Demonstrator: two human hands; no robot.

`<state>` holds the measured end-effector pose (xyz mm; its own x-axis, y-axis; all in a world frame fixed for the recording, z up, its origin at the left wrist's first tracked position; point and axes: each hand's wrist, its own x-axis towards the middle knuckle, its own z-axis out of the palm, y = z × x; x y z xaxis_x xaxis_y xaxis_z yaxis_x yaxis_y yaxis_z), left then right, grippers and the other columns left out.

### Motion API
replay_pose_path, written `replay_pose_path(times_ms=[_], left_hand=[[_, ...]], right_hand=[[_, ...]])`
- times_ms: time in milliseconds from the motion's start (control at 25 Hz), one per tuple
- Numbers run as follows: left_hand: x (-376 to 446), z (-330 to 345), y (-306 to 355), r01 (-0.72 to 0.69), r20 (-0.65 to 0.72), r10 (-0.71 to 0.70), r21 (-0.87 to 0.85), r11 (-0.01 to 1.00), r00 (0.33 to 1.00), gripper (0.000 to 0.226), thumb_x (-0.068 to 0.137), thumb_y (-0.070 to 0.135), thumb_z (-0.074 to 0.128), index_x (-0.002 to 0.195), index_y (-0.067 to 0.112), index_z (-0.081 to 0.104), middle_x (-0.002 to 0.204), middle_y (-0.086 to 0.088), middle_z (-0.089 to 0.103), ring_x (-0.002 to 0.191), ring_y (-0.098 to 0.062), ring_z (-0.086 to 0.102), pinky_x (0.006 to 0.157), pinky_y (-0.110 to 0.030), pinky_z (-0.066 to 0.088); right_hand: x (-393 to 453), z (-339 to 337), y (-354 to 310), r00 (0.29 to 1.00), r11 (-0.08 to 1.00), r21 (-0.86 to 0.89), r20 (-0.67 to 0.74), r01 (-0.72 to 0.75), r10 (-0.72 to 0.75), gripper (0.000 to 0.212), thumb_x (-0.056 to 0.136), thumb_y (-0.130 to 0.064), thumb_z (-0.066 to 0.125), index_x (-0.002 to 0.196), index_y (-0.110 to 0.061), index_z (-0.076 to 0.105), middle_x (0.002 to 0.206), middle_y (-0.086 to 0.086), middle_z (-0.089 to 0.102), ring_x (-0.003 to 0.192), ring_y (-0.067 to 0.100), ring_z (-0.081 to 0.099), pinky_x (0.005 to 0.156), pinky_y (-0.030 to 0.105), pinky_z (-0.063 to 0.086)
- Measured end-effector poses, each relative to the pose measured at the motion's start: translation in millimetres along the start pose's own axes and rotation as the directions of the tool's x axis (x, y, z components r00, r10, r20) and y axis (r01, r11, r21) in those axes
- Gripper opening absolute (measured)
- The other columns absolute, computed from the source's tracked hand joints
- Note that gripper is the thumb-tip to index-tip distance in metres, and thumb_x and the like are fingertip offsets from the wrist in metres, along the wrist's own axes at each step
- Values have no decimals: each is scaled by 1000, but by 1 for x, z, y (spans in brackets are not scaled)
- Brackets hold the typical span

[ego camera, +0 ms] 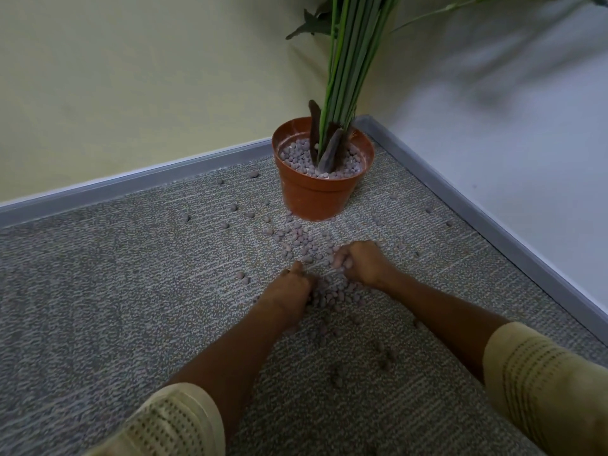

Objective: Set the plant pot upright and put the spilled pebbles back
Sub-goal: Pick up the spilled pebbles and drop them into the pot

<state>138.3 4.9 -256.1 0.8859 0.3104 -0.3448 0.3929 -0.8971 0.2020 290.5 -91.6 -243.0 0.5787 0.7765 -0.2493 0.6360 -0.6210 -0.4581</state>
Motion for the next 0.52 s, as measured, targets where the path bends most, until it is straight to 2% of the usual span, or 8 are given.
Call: replay_pose_path(times_ms=[80, 160, 280, 400, 480, 520], left_hand=[[2, 0, -2, 8, 11, -8, 2, 1000, 1000, 72, 78, 5, 69, 139, 27, 39, 132, -14, 38, 112, -36, 57, 95, -39, 49], [3, 0, -5, 17, 16, -17, -30, 999, 1000, 77, 77, 6, 70, 142, 30, 37, 132, -14, 38, 111, -36, 58, 95, -37, 48], [2, -2, -10, 35, 19, -33, -80, 996, 999, 73, 78, 9, 69, 140, 33, 39, 132, -12, 38, 112, -34, 57, 97, -35, 46], [1, -7, -11, 43, -21, -47, -153, 987, 999, 41, 82, 10, 64, 120, 23, 60, 124, -10, 48, 106, -28, 59, 91, -31, 47], [0, -11, -12, 48, -80, -69, -242, 969, 994, 20, 83, 8, 60, 100, 16, 68, 117, -10, 57, 100, -26, 62, 84, -28, 47], [0, -13, -13, 51, -104, -83, -280, 959, 991, 17, 83, 8, 60, 95, 14, 70, 113, -10, 61, 98, -25, 63, 83, -27, 48]], right_hand=[[-2, -6, 1, 999, 997, 77, 31, -29, 27, 13, 74, 4, 69, 85, -3, 72, 77, 5, 67, 61, 5, 55, 65, 15, 47], [-5, -13, 2, 996, 975, 211, 56, -75, 65, 17, 71, 6, 72, 87, 3, 70, 65, 1, 62, 54, 9, 56, 54, 20, 52], [-5, -32, -4, 989, 861, 487, 66, -150, 136, 23, 74, 9, 70, 96, 7, 66, 67, 8, 62, 52, 15, 63, 47, 21, 55], [4, -58, -20, 992, 708, 698, 24, -104, 121, 22, 78, 9, 65, 99, 5, 64, 79, 13, 65, 61, 18, 66, 56, 23, 59], [15, -79, -31, 994, 641, 767, -52, -25, 101, 18, 79, 8, 64, 94, -2, 64, 82, 12, 66, 63, 18, 65, 58, 24, 59], [21, -88, -36, 991, 620, 785, -95, 16, 94, 19, 79, 8, 63, 94, -3, 64, 82, 12, 66, 61, 16, 65, 57, 23, 59]])
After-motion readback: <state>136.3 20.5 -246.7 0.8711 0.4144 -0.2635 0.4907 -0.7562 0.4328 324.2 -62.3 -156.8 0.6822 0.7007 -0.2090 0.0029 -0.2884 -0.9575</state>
